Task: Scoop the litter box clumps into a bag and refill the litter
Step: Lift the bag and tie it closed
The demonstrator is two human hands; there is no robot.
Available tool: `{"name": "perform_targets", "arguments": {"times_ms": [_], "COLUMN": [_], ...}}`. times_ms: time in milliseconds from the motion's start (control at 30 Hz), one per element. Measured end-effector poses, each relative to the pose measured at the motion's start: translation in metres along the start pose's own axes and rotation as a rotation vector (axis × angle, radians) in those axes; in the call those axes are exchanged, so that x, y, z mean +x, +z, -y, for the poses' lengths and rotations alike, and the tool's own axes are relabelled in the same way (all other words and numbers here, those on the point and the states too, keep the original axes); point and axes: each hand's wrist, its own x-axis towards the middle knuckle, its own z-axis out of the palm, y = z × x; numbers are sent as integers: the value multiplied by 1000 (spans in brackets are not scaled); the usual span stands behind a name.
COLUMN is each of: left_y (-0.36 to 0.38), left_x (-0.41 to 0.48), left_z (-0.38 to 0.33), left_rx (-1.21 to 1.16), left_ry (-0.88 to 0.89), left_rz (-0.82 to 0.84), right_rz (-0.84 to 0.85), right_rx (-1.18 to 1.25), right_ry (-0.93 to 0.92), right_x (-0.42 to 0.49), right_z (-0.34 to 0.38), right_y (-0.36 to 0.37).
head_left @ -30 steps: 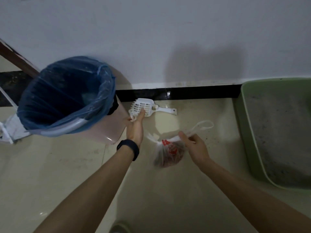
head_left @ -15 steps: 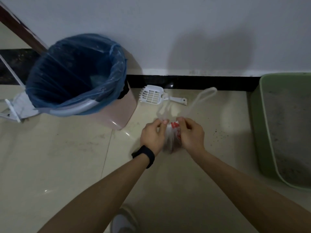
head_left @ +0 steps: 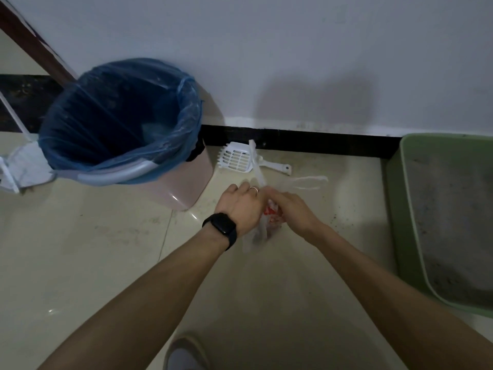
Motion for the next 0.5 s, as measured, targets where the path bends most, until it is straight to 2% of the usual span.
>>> {"name": "perform_targets", "arguments": {"times_ms": [67,133,200,233,300,333,433,500], "left_y": [-1,-3,-4,-5,-7,-7,-6,-8], "left_x": [0,2,3,3,3,4,8,11], "left_z": [0,-2,-2,0,4,7,18,24], "left_rx": [24,-53,-303,-504,-965,-1104,-1301,-1399], "left_ry": [70,99,18,-88,-312,-372,-463,-501], "left_rz": [-22,-24,7,54,136,157,255,366], "right_rz": [-85,-208,-256,-249,-177,-115,104,192], "right_rx": [-7,87,321,458,680,736,757,759], "right_ry": [63,147,279,334,388,388,358,344], "right_x": [-1,2,6,7,8,8,4,3], "right_z": [-4,-6,-4,-2,0,0,-4,-9], "right_y": [2,4,4,2,-4,-7,-15,-19]}}
